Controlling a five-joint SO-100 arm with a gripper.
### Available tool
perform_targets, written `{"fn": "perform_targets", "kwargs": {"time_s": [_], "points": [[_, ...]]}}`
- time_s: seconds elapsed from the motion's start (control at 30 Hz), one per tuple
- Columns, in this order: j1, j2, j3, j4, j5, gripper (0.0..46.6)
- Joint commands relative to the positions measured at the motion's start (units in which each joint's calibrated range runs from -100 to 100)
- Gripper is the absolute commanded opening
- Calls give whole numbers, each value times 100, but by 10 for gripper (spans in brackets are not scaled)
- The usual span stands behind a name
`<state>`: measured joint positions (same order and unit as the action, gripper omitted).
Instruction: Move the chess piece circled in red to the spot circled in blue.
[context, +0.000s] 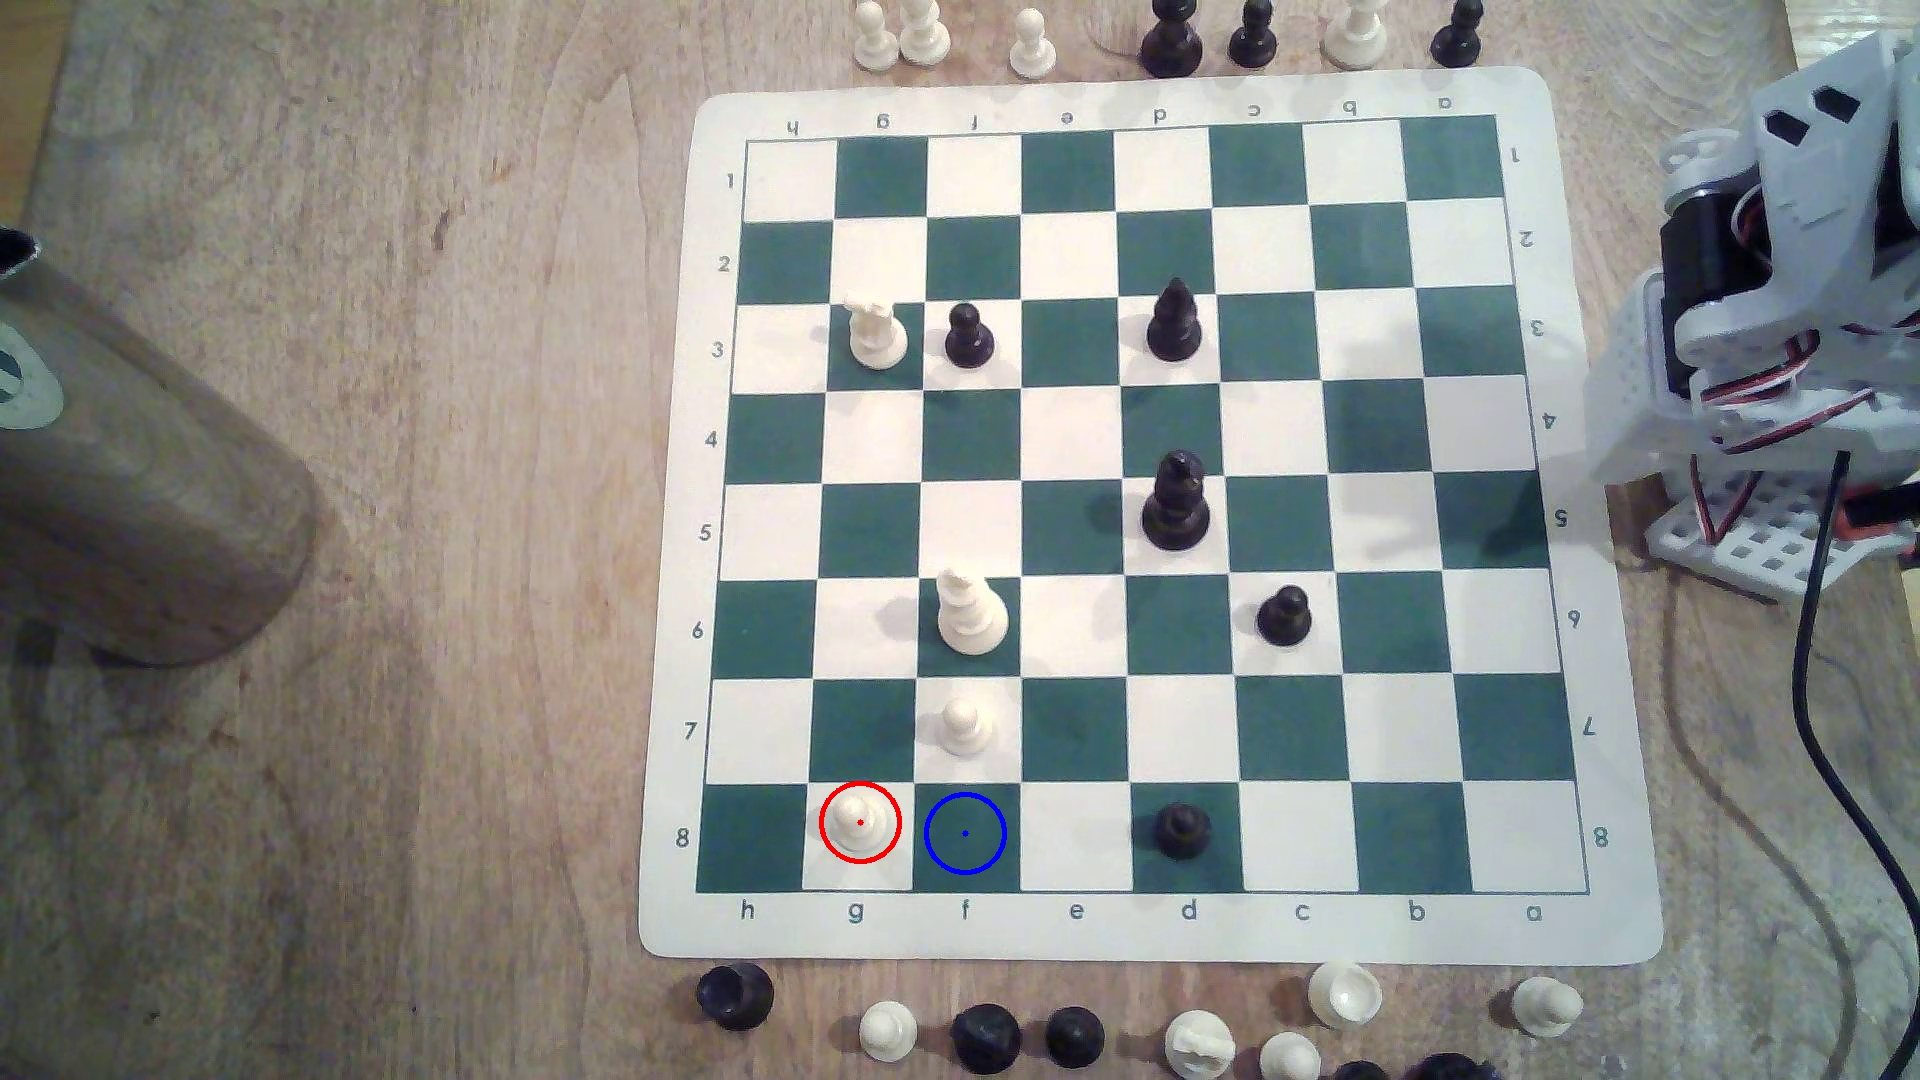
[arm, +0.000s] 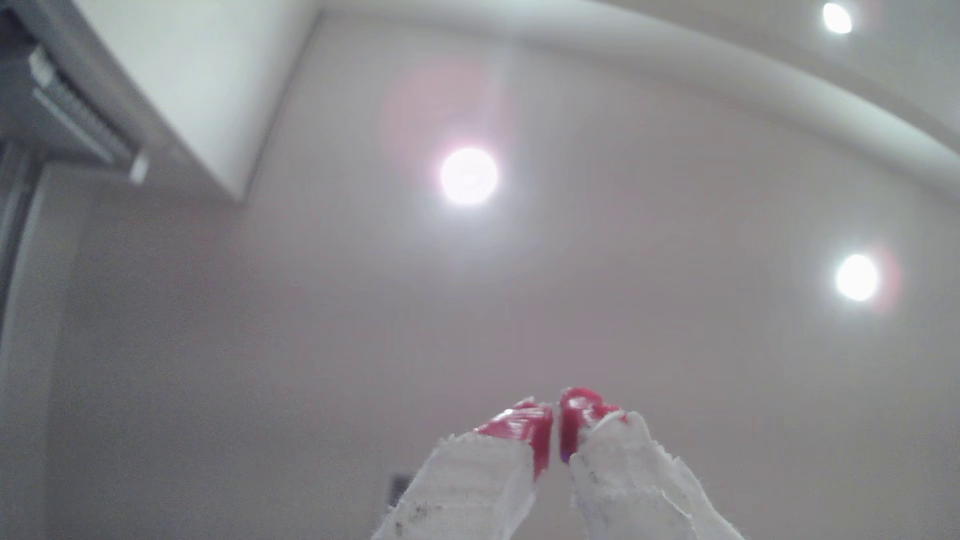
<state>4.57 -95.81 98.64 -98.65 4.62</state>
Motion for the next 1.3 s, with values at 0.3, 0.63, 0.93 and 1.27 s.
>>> {"fn": "perform_targets", "kwargs": {"time_s": [0.3, 0.63, 0.93, 1.27], "points": [[-133, -3, -381, 1601, 20, 2], [-391, -3, -1605, 4443, 20, 2], [-680, 6, -2666, 8267, -24, 2], [-555, 6, -4116, 13001, -29, 2]]}}
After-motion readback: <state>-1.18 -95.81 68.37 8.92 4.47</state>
